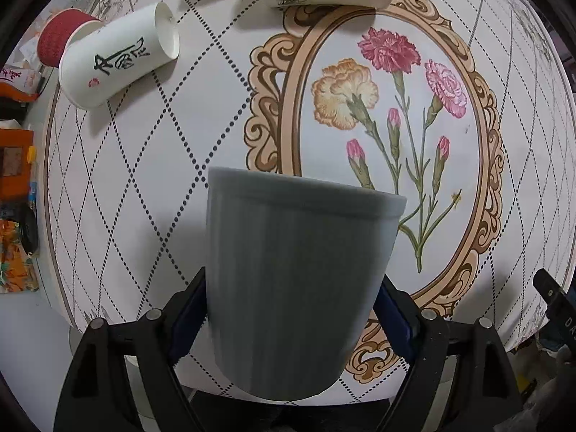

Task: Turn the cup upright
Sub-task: 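Lift the grey mug with the left gripper and rotate it upright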

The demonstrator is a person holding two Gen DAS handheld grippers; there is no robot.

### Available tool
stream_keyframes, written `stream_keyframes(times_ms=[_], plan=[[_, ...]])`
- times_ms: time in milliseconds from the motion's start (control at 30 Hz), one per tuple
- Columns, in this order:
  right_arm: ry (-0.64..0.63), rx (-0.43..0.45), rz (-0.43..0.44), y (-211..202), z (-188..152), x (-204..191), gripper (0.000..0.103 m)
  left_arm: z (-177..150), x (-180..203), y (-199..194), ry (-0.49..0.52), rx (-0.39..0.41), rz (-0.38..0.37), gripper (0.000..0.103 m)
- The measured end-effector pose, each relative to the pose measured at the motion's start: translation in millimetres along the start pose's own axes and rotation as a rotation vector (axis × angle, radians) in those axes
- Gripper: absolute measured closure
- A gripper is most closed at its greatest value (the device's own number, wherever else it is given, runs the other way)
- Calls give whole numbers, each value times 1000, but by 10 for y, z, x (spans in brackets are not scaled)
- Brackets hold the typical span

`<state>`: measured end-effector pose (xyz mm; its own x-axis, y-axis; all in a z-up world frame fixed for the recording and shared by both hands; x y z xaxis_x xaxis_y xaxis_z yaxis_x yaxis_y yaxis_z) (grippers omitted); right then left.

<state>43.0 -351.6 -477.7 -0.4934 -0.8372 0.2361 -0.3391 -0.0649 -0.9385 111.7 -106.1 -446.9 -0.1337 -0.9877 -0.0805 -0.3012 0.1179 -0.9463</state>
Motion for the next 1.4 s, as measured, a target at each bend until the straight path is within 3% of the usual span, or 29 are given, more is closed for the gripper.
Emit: stream_keyframes(times_ms=[200,300,633,800,933,1033,1167,1233,1400], plan=[[-6,-3,3,3,29,17,0,178,0,58,-11,-33,-44,15],[-10,-1,5,-5,6,18,0,182,-23,96,-7,-34,-51,5],[-17,-3,31,-40,-54,-74,0,99,-287,18,-3,-25,-98,4],[-17,4,41,-95,-96,-92,0,5,-525,-261,-1,18,-136,4],[-19,14,53,-170,-144,-109,0,-68,-811,-612,-2,97,-148,4],[-27,24,61,-228,-183,-157,0,-105,-1033,-851,1,183,-75,4],[-60,42,70,-349,-262,-325,0,-129,-1332,-921,-11,268,88,4],[-89,54,75,-423,-316,-464,0,-170,-1545,-792,-36,265,139,4],[-172,86,88,-624,-452,-903,0,-321,-1820,-462,-114,215,149,4]])
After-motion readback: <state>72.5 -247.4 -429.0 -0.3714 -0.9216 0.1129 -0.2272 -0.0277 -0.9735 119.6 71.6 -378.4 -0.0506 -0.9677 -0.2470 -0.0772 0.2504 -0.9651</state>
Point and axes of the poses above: each gripper's, at about its wrist camera, not at the fingertips, and y roughly the way its jaws point, x to its right, z to its top, the point moved 8 cm from there along y, roughly the way its jaws point, and after that the axes turned 9 degrees about -x, right-handed, at the moved point
